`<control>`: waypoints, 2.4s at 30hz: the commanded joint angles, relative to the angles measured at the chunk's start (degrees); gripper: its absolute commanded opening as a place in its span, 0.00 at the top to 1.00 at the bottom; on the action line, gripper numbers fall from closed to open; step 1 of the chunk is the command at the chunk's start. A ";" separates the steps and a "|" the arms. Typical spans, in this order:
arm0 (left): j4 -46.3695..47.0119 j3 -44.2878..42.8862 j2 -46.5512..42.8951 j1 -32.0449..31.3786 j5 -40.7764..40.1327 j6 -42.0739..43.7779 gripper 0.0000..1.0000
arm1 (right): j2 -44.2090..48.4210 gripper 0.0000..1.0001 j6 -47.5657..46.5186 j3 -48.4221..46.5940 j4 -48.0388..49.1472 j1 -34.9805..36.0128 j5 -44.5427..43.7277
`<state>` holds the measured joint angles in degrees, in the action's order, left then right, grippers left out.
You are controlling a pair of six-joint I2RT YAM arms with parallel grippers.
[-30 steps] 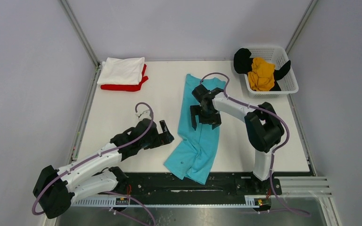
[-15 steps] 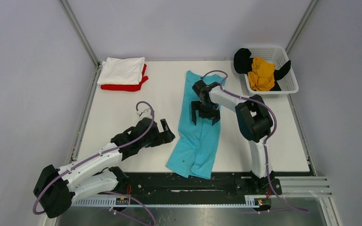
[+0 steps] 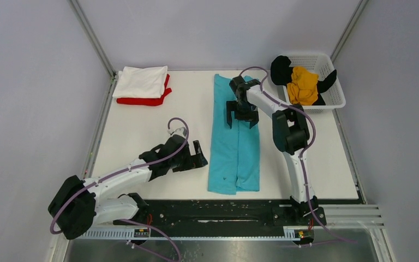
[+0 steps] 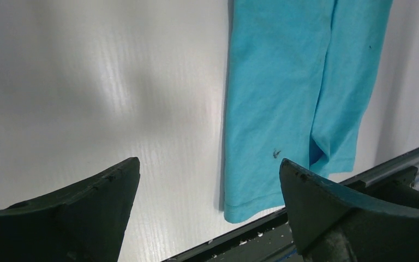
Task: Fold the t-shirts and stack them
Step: Rotate the tshirt 90 degrees, then grab the bottom of the folded rectangular tshirt with both arms
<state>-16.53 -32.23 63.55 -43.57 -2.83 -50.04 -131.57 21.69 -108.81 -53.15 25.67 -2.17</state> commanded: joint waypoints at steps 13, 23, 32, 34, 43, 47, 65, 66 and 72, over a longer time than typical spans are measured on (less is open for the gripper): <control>4.20 3.04 4.83 -10.99 10.10 -1.12 0.25 | 48.00 0.00 8.39 50.15 19.78 0.43 7.36; 7.76 2.85 11.03 -14.19 11.40 -3.37 0.54 | 69.76 0.03 17.20 77.05 21.97 6.13 17.11; 11.05 1.29 18.60 -14.20 13.96 -3.61 0.79 | 72.79 0.26 22.17 84.14 24.03 10.32 17.82; 10.93 0.88 19.57 -14.18 14.23 -3.50 0.91 | 72.15 0.32 22.57 84.69 24.01 10.60 15.31; 9.29 1.10 18.88 -14.21 13.66 -3.74 1.00 | 67.34 0.45 25.21 85.52 26.11 10.58 5.91; 9.11 1.39 18.72 -14.22 13.66 -3.82 1.00 | 65.21 0.53 24.99 85.76 26.34 10.63 4.15; 4.32 2.01 6.25 -18.22 15.43 -2.26 1.00 | 82.98 1.00 26.21 85.98 19.15 20.78 15.69; 3.16 0.72 6.15 -18.17 13.99 -1.74 1.00 | 83.36 1.00 26.19 85.11 19.18 20.74 14.55; 0.56 -8.08 8.23 -16.20 8.04 2.55 1.00 | 79.95 1.00 23.77 77.84 19.36 20.29 6.17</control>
<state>-16.12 -33.58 71.00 -61.52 9.63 -51.24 -49.34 46.81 -24.73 -32.86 45.87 11.22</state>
